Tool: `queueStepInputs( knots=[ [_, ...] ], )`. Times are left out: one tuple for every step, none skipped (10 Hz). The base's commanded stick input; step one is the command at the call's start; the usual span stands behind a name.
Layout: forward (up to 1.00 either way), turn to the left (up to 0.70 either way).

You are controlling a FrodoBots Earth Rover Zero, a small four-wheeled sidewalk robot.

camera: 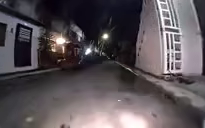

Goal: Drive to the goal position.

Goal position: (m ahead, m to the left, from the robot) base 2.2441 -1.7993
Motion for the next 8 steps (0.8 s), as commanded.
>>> queueStepInputs(
  knots=[
    [1.00, 0.00],
    [1.00, 0.00],
    [1.00, -0.13],
    [1.00, -0.25],
    [1.00, -0.27],
    [1.00, -0.27],
    [1.00, -0.27],
    [1.00, -0.15]
  ],
)
